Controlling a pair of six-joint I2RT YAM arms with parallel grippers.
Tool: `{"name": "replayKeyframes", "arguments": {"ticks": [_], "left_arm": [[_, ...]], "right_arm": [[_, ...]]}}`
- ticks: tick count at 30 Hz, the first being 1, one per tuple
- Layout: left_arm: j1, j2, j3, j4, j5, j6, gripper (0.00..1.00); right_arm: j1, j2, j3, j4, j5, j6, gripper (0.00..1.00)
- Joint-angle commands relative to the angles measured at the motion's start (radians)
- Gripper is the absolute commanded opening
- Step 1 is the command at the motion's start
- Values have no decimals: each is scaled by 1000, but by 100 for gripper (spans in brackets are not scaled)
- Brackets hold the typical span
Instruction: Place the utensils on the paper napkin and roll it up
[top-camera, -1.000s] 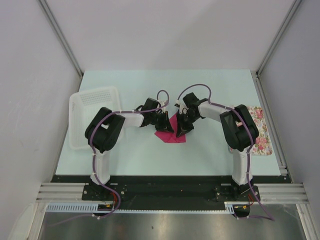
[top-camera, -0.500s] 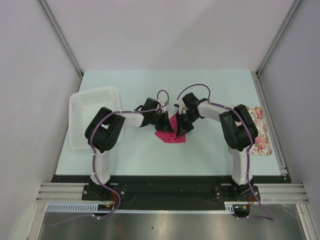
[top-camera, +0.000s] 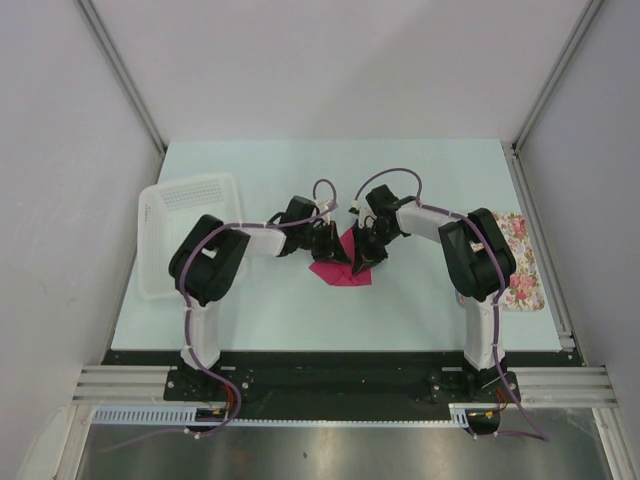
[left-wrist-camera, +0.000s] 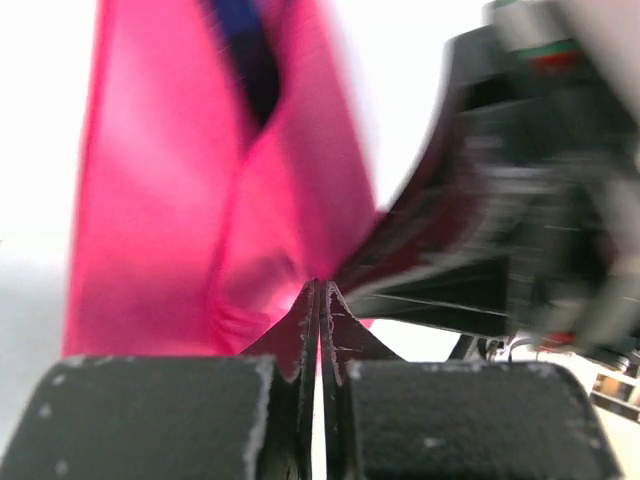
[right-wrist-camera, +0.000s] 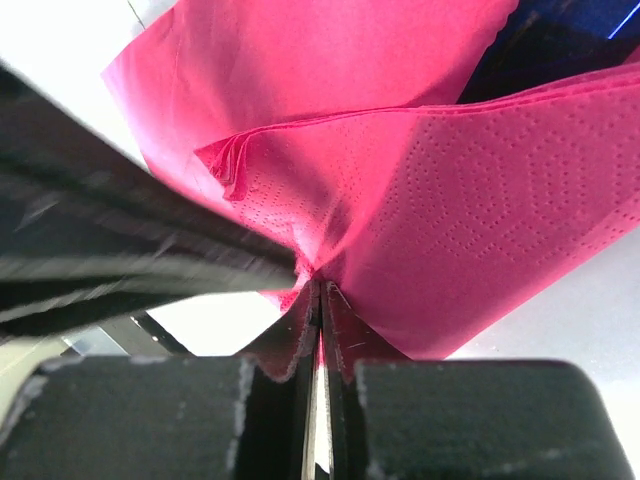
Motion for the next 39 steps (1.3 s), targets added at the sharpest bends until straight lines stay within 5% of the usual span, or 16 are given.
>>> {"name": "replayKeyframes", "arguments": {"ticks": [1, 14, 39], "left_arm": [[2, 58, 9, -66, -32, -26, 0], [4, 74, 45, -121, -61, 18, 0], [25, 51, 31, -121, -76, 27, 0]], "right_arm": [[0, -3, 2, -16, 79, -33, 8], [19, -71, 55, -97, 115, 6, 12], [37, 82, 12, -79, 270, -12, 8]]}}
